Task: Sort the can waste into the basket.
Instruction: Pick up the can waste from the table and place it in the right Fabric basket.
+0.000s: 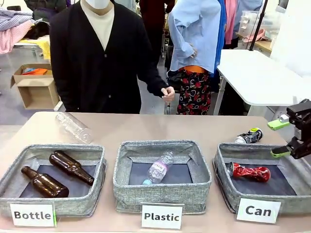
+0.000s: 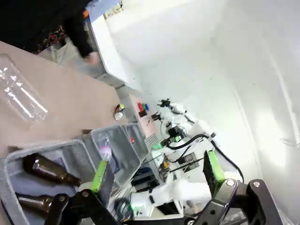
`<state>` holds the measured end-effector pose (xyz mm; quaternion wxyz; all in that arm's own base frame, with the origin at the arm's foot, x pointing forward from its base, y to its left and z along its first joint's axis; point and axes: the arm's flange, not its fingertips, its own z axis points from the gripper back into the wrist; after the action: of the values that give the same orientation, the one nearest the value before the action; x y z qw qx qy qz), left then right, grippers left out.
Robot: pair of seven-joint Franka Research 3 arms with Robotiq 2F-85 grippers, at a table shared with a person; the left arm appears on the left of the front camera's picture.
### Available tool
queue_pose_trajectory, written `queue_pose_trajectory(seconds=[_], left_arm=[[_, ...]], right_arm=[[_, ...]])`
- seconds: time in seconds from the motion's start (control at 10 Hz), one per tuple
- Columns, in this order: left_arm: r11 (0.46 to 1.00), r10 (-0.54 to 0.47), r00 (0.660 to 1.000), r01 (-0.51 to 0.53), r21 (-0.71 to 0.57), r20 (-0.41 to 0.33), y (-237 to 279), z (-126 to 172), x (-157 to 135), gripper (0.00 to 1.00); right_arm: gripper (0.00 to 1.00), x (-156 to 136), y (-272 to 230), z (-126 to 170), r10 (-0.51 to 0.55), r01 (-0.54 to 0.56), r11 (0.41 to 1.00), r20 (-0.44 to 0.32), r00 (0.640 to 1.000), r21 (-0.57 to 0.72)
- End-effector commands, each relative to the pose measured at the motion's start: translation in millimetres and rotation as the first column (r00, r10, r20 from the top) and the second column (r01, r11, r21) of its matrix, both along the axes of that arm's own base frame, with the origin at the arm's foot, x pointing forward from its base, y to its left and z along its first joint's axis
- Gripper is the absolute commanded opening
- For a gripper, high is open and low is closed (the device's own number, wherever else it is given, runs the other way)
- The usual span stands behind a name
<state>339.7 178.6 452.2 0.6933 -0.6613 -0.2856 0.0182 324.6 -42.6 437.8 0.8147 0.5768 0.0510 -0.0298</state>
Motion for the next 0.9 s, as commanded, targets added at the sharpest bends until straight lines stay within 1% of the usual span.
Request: queue_pose_trajectory(seconds=[0.0,0.8], left_arm=[[0.999,-0.018,1.0,0.018,0.051,0.007,1.9,7.7,-14.1,1.0],[0.999,-0.018,1.0,0.018,0.051,0.007,1.9,7.7,-14.1,1.0]], right_arm=[[1.0,-2.9,6.4,1.2,0.008,-0.006,0.997,0.026,1.0,-0.078],[1.0,-2.9,6.4,1.2,0.008,-0.006,0.997,0.026,1.0,-0.078]])
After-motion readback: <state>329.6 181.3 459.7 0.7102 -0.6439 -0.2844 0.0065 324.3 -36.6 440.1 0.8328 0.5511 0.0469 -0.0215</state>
